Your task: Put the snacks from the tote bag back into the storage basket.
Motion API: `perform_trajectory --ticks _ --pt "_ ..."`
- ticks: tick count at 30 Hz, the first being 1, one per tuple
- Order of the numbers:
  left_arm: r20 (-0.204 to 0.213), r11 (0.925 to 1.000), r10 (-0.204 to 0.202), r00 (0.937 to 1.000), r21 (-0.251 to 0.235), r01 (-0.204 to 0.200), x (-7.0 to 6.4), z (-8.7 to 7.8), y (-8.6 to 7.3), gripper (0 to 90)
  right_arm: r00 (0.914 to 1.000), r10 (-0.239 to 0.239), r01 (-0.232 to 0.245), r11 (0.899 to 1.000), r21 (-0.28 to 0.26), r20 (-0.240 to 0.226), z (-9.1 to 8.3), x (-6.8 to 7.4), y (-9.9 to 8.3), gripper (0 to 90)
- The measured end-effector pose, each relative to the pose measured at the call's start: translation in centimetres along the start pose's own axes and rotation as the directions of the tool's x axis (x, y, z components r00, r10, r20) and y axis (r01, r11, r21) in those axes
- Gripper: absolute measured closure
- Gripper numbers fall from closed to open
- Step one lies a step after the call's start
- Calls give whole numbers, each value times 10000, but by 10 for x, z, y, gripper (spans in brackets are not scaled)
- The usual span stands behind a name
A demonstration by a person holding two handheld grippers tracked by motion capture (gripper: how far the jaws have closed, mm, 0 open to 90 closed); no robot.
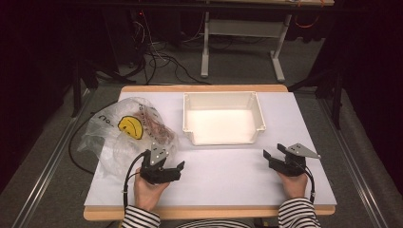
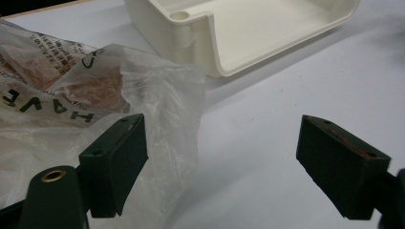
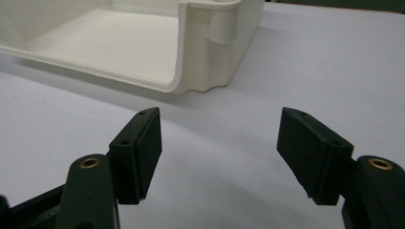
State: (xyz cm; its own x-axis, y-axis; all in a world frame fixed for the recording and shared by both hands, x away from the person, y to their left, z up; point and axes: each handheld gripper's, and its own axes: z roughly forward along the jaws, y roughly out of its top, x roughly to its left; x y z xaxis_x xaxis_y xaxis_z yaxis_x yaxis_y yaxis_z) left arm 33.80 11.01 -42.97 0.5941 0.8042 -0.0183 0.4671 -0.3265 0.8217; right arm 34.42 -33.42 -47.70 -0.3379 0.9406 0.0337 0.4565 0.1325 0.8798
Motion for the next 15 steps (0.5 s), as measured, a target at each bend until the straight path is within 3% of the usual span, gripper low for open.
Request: perform_trajectory --ticks 15 --pt "-556 9993 -363 9978 103 369 23 -6 -2 166 10000 33 -33 10000 -3 8 0 0 0 324"
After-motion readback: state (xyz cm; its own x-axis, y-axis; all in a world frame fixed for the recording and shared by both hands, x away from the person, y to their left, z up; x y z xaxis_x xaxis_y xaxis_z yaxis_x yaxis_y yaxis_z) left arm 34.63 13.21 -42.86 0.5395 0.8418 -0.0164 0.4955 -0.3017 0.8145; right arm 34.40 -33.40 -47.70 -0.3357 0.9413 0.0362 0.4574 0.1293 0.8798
